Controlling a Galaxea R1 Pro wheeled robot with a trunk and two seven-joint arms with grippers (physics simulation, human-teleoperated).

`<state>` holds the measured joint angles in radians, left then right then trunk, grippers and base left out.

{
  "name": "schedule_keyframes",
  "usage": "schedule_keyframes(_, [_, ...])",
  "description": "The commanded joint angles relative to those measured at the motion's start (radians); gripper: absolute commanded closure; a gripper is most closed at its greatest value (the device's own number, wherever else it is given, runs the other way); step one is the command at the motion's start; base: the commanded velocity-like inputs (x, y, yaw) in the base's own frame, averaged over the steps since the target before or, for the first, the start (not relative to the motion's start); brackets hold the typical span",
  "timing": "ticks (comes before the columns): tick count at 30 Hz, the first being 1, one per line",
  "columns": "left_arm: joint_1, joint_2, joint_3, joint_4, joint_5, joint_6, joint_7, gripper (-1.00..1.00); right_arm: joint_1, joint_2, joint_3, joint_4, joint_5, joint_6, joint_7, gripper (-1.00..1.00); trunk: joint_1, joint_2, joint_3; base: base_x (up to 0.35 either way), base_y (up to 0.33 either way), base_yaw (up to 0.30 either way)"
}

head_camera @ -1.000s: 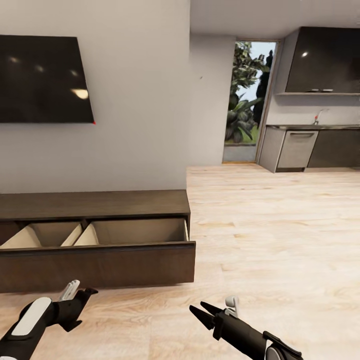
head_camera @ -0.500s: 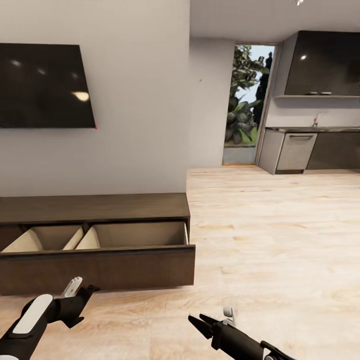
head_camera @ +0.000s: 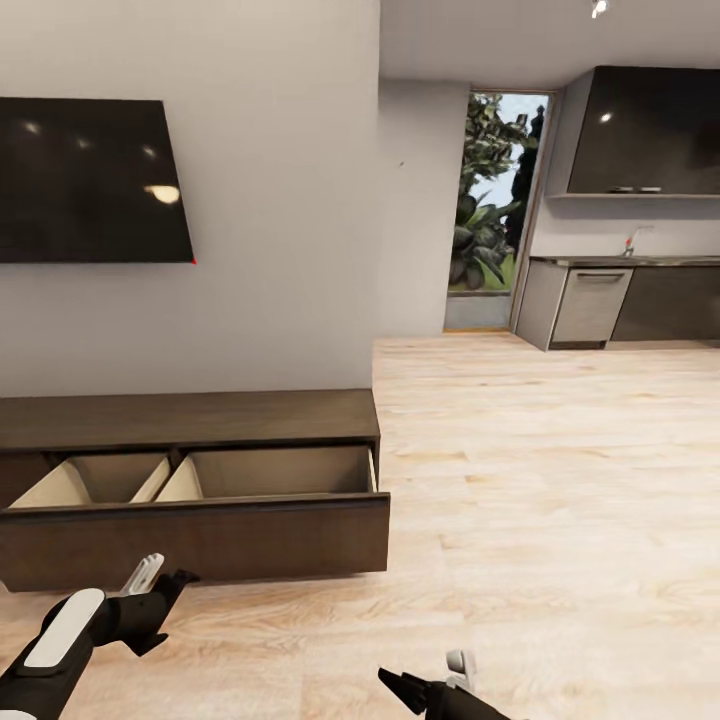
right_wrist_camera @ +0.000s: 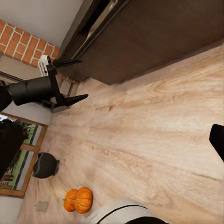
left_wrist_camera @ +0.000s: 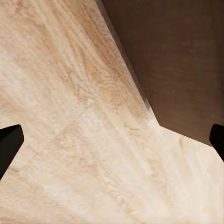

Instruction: Place each of the two pumpkins and all three candles from the living room inside a cabinet in the living room (use any cabinet), then make sure every cabinet is closed, and position the cauldron so it is next to a table in the living room.

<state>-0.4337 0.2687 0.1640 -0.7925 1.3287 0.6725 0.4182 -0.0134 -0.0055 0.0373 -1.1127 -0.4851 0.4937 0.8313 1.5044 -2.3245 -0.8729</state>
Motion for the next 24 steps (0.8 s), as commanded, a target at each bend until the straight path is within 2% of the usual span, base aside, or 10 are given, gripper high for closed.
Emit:
schedule_keyframes(1, [0.000, 0.000, 0.002, -0.001, 0.011, 0.002, 0.010, -1.00, 0.000, -0.001, 0.001, 0.000, -0.009, 0.003, -0.001, -1.00, 0.000, 0.000, -0.001, -0.001, 0.000, 0.049])
schedule_keyframes(5, [0.000, -0.001, -0.005, -0.002, 0.007, 0.003, 0.010, -1.00, 0.000, -0.001, 0.002, 0.004, -0.009, -0.042, -0.002, -1.00, 0.000, 0.000, 0.002, -0.019, 0.000, 0.162])
schedule_keyframes(12, [0.000, -0.003, -0.009, -0.003, 0.001, 0.004, 0.010, -1.00, 0.000, -0.002, 0.003, 0.002, -0.009, -0.058, -0.001, -1.00, 0.000, 0.000, 0.007, -0.141, -0.013, 0.222])
schedule_keyframes(19, [0.000, 0.002, -0.010, -0.002, -0.002, 0.004, 0.010, -1.00, 0.000, -0.002, 0.003, 0.005, -0.009, -0.091, -0.002, -1.00, 0.000, 0.000, 0.013, -0.042, -0.006, 0.233])
schedule_keyframes(24, [0.000, -0.001, -0.010, -0.003, -0.002, 0.004, 0.010, -1.00, 0.000, -0.002, 0.003, 0.005, -0.009, -0.105, -0.001, -1.00, 0.000, 0.000, 0.018, -0.215, -0.072, 0.233])
